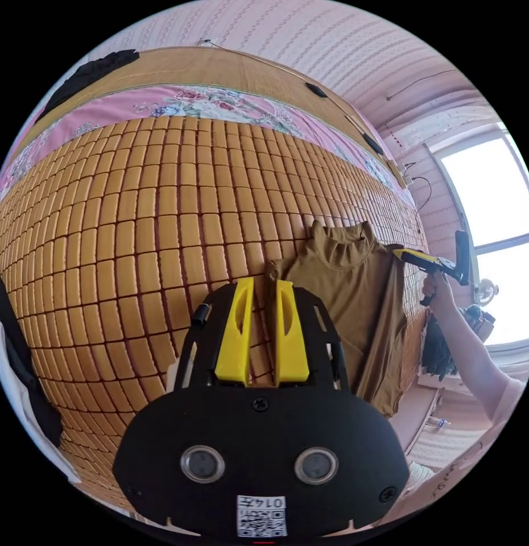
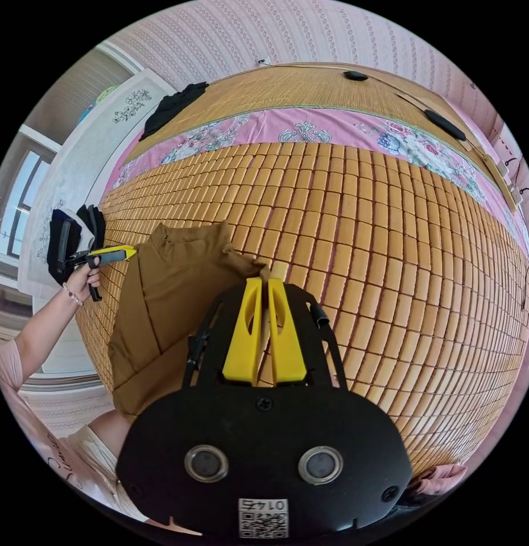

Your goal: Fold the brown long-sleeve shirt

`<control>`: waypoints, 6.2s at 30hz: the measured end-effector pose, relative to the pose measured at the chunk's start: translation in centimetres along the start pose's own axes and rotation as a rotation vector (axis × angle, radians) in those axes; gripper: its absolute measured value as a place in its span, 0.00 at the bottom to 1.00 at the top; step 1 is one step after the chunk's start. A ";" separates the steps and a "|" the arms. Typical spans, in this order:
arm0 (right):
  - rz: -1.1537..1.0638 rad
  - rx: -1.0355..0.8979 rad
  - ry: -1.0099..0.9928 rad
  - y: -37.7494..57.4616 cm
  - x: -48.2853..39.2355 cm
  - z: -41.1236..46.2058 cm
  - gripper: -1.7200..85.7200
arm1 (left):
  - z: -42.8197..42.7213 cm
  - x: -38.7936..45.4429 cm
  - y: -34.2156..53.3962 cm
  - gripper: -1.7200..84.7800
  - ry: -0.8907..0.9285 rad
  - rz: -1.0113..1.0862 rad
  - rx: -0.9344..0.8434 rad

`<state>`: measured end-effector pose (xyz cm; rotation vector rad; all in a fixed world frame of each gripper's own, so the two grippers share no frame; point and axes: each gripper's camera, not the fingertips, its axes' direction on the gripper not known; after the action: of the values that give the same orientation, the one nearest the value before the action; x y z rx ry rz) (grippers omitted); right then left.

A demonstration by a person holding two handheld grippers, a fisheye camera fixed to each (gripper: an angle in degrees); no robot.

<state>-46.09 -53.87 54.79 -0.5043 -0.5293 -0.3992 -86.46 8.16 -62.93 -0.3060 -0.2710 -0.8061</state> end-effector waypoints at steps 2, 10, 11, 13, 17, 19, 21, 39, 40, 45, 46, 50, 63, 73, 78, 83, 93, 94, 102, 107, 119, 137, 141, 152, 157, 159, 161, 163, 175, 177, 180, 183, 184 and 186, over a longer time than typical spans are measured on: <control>0.027 0.015 -0.028 0.0 0.4 -0.7 0.02 | -0.5 0.0 -0.2 0.02 0.071 0.022 -0.025; -0.031 0.275 -0.196 7.0 -0.3 -9.2 0.03 | -12.4 5.3 4.0 0.01 0.126 0.217 0.184; -0.043 0.289 -0.204 8.0 -0.5 -9.9 0.03 | -13.4 5.7 5.0 0.01 0.130 0.233 0.197; -0.086 0.288 -0.222 12.7 -1.4 -11.8 0.03 | -17.2 7.1 9.4 0.01 0.171 0.275 0.218; -0.107 0.144 -0.207 20.9 -3.0 -11.3 0.03 | -21.1 9.1 18.6 0.01 0.312 0.346 0.193; -0.065 -0.008 -0.218 26.1 -3.9 -7.9 0.03 | -20.8 10.4 25.5 0.01 0.347 0.348 0.118; -0.005 -0.107 -0.218 29.2 -4.2 -4.2 0.03 | -18.8 11.0 30.2 0.01 0.313 0.307 0.032; -0.001 -0.219 0.110 37.6 -9.0 6.8 0.04 | -10.6 19.1 47.2 0.01 -0.047 0.270 -0.194; -0.014 -0.176 0.136 38.2 -9.8 7.2 0.04 | -9.5 19.4 48.1 0.01 -0.085 0.281 -0.203; -0.026 -0.053 0.225 40.4 -11.6 9.0 0.04 | -9.9 19.4 50.6 0.01 -0.048 0.297 -0.059; -0.013 -0.039 0.218 40.8 -11.8 9.2 0.04 | -10.0 19.3 51.2 0.01 -0.033 0.296 -0.033; 0.030 -0.057 0.219 42.7 -12.9 8.7 0.03 | -11.9 18.9 53.3 0.03 -0.043 0.200 -0.005; -0.136 -0.008 0.159 37.5 -20.5 13.4 0.13 | -14.3 30.6 55.3 0.07 -0.039 0.338 0.094; -0.099 -0.059 0.070 36.3 -20.1 17.4 0.03 | -4.7 32.9 50.8 0.03 -0.073 0.273 -0.123; -0.315 -0.067 -0.034 40.2 -20.7 16.0 0.02 | -7.9 34.0 55.6 0.01 0.007 0.401 -0.063; -0.402 -0.176 0.042 41.9 -21.5 16.7 0.02 | -9.7 33.4 62.0 0.01 0.007 0.447 -0.086; -0.476 -0.212 0.191 29.8 -26.4 20.9 0.02 | -5.3 40.4 61.3 0.01 -0.022 0.596 -0.069; -0.484 -0.200 0.231 27.5 -26.9 21.5 0.02 | -4.0 41.3 60.7 0.01 -0.024 0.603 -0.066; -0.448 -0.334 0.268 17.3 -26.0 27.5 0.01 | 2.1 42.5 63.5 0.01 -0.069 0.651 -0.095; -0.537 -0.463 0.273 13.9 -26.9 27.1 0.01 | 2.9 43.0 64.8 0.01 -0.087 0.689 -0.088; -0.536 -0.513 0.322 10.1 -25.8 26.4 0.01 | 4.4 42.5 67.5 0.01 -0.050 0.690 -0.036; 0.166 -0.151 0.137 34.6 -5.3 11.6 0.12 | 3.8 48.0 70.8 0.14 0.086 0.827 0.081; 0.277 -0.163 0.018 39.5 -1.8 12.3 0.11 | 6.2 51.6 70.4 0.16 0.077 0.901 0.008; 0.224 0.092 -0.425 44.4 1.9 4.8 0.03 | 11.9 61.3 68.3 0.20 -0.072 1.066 -0.042; 0.271 0.203 -0.400 47.6 4.4 3.2 0.04 | 10.5 61.5 67.8 0.04 -0.073 0.992 -0.078; 0.369 0.231 -0.391 48.6 6.3 3.8 0.06 | 9.5 60.9 68.3 0.02 -0.027 0.990 -0.111; 0.456 0.239 -0.442 49.1 7.7 4.9 0.12 | 8.1 60.3 69.3 0.02 -0.007 1.009 -0.097; 0.535 0.230 -0.519 49.4 8.5 7.0 0.17 | 6.3 59.6 70.6 0.01 -0.001 1.036 -0.087; 0.617 0.488 -0.675 52.2 9.4 5.1 0.04 | -0.4 55.1 70.7 0.01 0.105 0.998 -0.022; 0.537 0.514 -0.609 52.0 8.5 2.4 0.04 | -1.3 55.4 69.9 0.01 0.154 0.999 0.009; 0.378 0.485 -0.507 50.2 6.1 -1.3 0.04 | -3.3 55.9 68.6 0.01 0.198 1.005 0.081; 0.233 0.349 -0.415 46.0 2.1 -1.7 0.04 | -5.2 54.5 67.2 0.01 0.187 0.954 0.138; 0.188 0.291 -0.377 44.0 0.2 -0.8 0.04 | -5.7 53.3 66.5 0.01 0.188 0.913 0.154; 0.147 0.214 -0.325 41.1 -2.6 1.4 0.04 | -5.9 51.0 65.6 0.01 0.177 0.839 0.165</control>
<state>-28.88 -19.41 40.06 -0.3990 -0.8332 -0.1165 -3.46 15.11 -61.26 -0.1635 -0.0251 0.0204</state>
